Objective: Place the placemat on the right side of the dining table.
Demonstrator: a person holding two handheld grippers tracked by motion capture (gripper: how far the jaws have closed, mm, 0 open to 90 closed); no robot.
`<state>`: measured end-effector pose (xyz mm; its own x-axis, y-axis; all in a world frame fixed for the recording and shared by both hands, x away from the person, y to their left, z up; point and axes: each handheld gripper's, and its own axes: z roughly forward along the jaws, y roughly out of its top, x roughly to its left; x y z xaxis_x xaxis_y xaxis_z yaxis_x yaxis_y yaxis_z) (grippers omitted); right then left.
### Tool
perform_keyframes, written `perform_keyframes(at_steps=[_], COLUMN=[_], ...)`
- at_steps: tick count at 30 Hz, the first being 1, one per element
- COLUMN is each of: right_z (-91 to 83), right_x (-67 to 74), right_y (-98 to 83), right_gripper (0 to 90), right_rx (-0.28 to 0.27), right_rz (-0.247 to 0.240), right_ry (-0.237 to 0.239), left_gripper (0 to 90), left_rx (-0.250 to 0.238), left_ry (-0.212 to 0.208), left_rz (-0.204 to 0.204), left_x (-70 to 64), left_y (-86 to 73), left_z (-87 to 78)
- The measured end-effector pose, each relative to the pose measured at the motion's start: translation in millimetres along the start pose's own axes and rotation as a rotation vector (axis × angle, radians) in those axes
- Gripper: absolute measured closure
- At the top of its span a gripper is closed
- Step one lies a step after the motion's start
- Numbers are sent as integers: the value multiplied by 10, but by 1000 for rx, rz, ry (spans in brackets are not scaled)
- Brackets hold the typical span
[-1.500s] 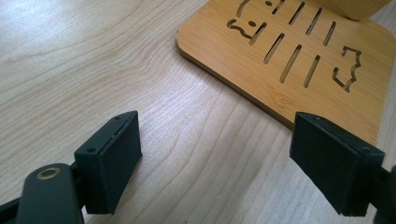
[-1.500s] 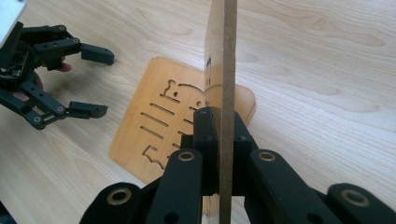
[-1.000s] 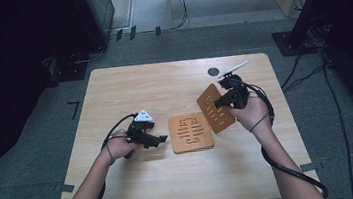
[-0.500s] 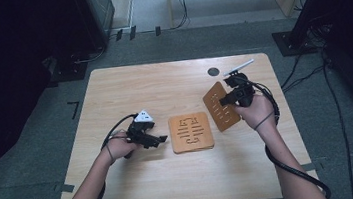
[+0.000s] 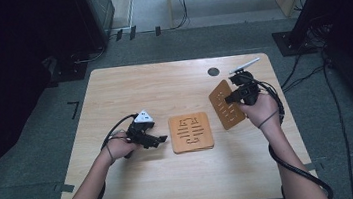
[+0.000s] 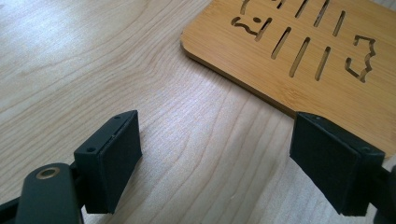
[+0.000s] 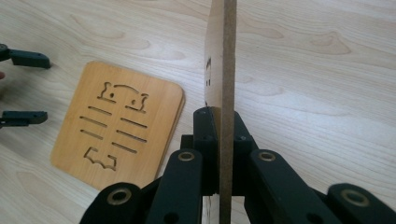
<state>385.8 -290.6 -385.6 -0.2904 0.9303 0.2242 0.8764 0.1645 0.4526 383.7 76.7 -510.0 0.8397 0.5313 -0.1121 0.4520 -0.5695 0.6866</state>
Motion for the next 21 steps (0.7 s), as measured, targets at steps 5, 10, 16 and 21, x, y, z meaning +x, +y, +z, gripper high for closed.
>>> perform_keyframes(at_steps=[5,10,16,21], right_z=[-11,-25,-31,-33], right_x=[-43,-90,-124,-156], right_y=[-2,-5,-8,-6], right_gripper=[875,875,876,875], right_rx=[1,1,-4,-4], right_rz=[11,20,15,24], right_ry=[3,-11,-50,-64], left_gripper=[155,155,155,156], left_rx=[3,2,-1,-3], left_ry=[5,6,7,8], left_rz=[9,10,12,15], left_x=[-6,-5,-3,-3], left_y=[0,-1,-4,-7], left_z=[2,2,3,5])
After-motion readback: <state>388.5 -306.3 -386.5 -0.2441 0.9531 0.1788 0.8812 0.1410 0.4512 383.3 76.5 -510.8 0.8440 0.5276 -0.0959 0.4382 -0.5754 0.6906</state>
